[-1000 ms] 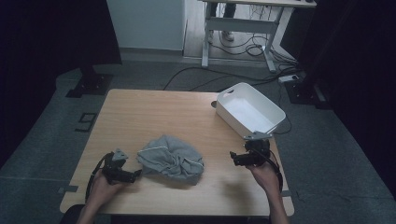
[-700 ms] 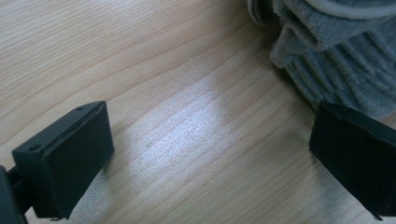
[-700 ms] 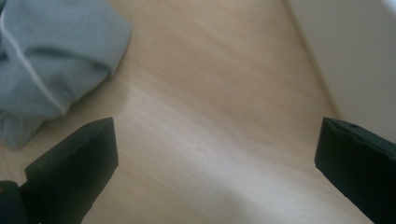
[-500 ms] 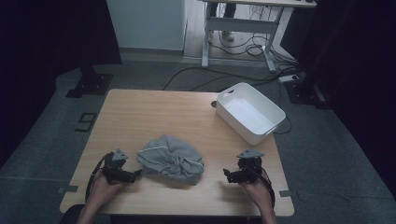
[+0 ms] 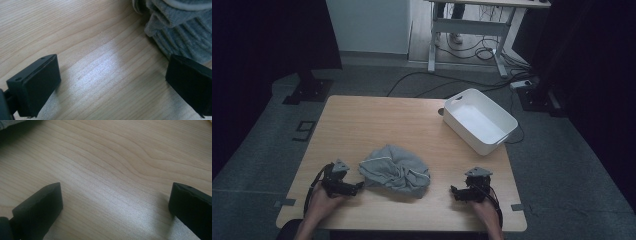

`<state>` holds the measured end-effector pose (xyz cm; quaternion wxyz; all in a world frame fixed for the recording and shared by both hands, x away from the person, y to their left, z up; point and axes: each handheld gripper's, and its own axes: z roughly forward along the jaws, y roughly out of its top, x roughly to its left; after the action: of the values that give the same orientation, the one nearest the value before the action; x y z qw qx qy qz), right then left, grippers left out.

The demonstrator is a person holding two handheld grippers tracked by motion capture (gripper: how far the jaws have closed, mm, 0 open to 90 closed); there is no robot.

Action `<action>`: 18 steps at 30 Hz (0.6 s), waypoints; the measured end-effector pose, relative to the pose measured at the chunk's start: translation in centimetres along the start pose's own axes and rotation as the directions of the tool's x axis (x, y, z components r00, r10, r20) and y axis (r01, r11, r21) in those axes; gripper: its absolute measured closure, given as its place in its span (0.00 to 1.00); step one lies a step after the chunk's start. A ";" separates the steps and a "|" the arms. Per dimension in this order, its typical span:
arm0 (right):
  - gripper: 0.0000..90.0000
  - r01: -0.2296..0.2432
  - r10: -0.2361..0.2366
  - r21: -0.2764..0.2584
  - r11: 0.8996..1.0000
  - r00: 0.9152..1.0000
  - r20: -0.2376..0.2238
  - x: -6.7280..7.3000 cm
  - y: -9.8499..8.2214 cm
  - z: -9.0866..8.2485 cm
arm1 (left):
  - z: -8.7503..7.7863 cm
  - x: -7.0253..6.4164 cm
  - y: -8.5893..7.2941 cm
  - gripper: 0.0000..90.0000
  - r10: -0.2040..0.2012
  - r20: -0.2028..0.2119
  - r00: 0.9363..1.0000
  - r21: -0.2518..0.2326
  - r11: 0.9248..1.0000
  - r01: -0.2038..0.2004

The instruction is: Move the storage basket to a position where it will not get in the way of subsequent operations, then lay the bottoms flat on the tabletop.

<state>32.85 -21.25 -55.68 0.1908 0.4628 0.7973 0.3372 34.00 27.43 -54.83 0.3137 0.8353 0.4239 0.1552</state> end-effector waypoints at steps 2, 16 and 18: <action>0.00 -0.003 0.003 0.000 1.000 1.000 0.003 0.0 0.0 0.0 | 0.0 -0.1 0.0 0.00 0.002 0.000 1.000 0.000 1.000 -0.002; 0.01 0.010 -0.009 0.036 0.999 1.000 -0.027 0.2 0.3 -0.3 | -0.5 -0.1 0.2 0.06 0.054 0.030 0.998 0.027 0.998 -0.054; 0.03 -0.003 0.004 0.028 1.000 0.999 -0.054 0.3 0.5 -0.4 | -0.9 -0.2 0.4 0.06 0.075 0.028 0.997 0.026 0.997 -0.076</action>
<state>32.76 -20.97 -55.02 0.1620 0.4575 0.8061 0.3386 33.66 27.48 -53.89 0.3022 0.8569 0.3899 0.1499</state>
